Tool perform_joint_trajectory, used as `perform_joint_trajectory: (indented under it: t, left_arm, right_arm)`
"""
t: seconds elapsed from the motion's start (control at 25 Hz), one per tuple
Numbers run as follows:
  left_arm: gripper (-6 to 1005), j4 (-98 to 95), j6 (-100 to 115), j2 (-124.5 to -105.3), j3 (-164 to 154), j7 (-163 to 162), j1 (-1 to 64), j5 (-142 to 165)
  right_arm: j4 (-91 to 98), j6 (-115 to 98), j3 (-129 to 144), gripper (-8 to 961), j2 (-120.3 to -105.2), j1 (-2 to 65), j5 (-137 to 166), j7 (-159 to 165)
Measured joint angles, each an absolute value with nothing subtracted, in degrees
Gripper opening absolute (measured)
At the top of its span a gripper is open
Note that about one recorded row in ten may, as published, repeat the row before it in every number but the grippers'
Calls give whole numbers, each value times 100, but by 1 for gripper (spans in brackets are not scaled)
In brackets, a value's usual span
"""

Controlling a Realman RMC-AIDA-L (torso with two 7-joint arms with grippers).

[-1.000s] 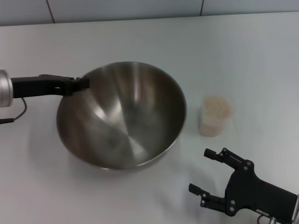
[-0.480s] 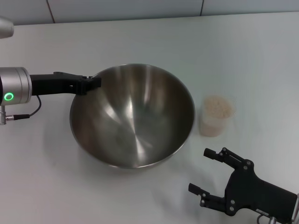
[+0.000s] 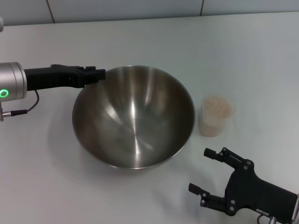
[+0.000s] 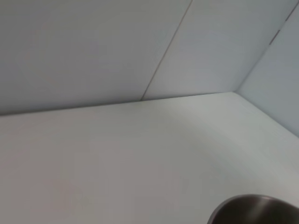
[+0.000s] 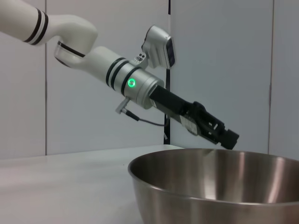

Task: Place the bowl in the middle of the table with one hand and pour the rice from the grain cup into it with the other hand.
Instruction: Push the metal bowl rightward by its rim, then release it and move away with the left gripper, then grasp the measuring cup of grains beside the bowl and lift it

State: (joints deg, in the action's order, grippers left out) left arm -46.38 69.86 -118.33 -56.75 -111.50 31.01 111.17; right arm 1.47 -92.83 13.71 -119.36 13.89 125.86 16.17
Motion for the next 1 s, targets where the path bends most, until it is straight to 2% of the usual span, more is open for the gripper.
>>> perform_joint_trajectory:
  t: [0.16, 0.36, 0.6, 0.92, 0.96, 1.0]
  left_arm:
    - [253, -5274, 7201, -11827, -5672, -10997, 2861, 11057]
    - [469, -6247, 7530, -11842, -5710, -9647, 1998, 10098]
    - [730, -5551, 8556, -11817, -5579, -6496, 1117, 8868]
    - [862, -4400, 9072, -11780, -5201, -5300, 901, 8880]
    - [862, -3697, 9174, -11657, -5079, -4912, 826, 8968]
    - [862, -3697, 9174, -11657, -5079, -4912, 826, 8968]
  right_arm:
    - [154, -9283, 1365, 836, -11935, 1387, 12585, 1617]
    - [162, -9283, 1347, 837, -11931, 1365, 12560, 1617]
    - [166, -9276, 1277, 836, -11928, 1343, 12529, 1617]
    - [161, -9279, 843, 836, -11926, 1171, 12523, 1617]
    - [167, -9280, 759, 836, -11927, 1132, 12523, 1617]
    - [172, -9280, 670, 837, -11928, 1092, 12523, 1617]
